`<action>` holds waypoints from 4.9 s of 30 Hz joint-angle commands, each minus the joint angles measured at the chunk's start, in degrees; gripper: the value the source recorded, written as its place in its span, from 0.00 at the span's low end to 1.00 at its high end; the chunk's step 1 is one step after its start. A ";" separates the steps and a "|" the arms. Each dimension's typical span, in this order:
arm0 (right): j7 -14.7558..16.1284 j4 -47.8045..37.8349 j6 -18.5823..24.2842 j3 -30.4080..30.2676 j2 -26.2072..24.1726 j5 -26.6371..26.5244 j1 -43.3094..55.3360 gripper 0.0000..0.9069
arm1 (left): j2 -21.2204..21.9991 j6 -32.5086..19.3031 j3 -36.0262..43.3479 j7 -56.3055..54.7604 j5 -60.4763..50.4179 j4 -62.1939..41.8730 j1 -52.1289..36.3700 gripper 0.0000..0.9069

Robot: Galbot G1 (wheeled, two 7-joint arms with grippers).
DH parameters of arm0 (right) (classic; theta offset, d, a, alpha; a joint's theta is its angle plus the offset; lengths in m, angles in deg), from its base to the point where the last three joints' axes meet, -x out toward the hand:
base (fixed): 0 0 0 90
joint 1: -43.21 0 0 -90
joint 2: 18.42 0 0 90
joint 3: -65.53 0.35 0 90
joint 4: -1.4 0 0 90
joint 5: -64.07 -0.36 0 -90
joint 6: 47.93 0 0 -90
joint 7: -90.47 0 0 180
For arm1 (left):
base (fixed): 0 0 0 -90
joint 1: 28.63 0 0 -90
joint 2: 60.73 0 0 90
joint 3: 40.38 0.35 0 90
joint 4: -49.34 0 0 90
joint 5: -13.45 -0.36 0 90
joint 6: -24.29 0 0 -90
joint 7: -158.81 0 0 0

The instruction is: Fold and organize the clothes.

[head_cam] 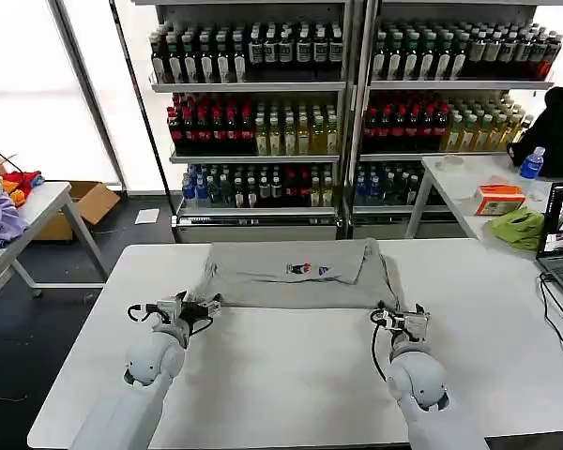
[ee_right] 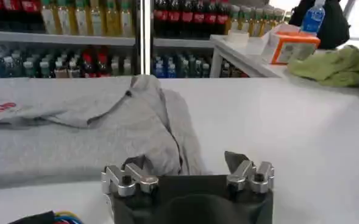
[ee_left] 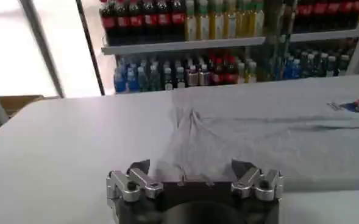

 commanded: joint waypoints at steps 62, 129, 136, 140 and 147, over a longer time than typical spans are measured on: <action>-4.13 35.32 6.96 6.42 -5.95 6.23 -45.99 0.00 | -2.15 -3.85 -5.31 -4.57 -8.80 41.00 51.65 0.01; 15.01 -23.45 -1.07 -13.80 -7.37 -7.52 28.91 1.00 | -12.08 0.32 12.90 6.49 14.61 -2.06 -13.07 1.00; 14.84 -26.44 -0.59 -12.56 -5.07 -5.85 28.51 1.00 | -11.55 0.36 12.88 6.31 14.22 -3.35 -12.49 1.00; 14.96 -26.38 -0.68 -12.06 -4.25 -5.38 28.01 1.00 | -11.85 0.51 11.87 6.00 13.92 -2.57 -10.99 1.00; 14.82 -27.44 -0.72 -11.54 -3.27 -4.06 27.59 1.00 | -11.65 0.24 11.67 6.25 13.53 -2.95 -9.82 1.00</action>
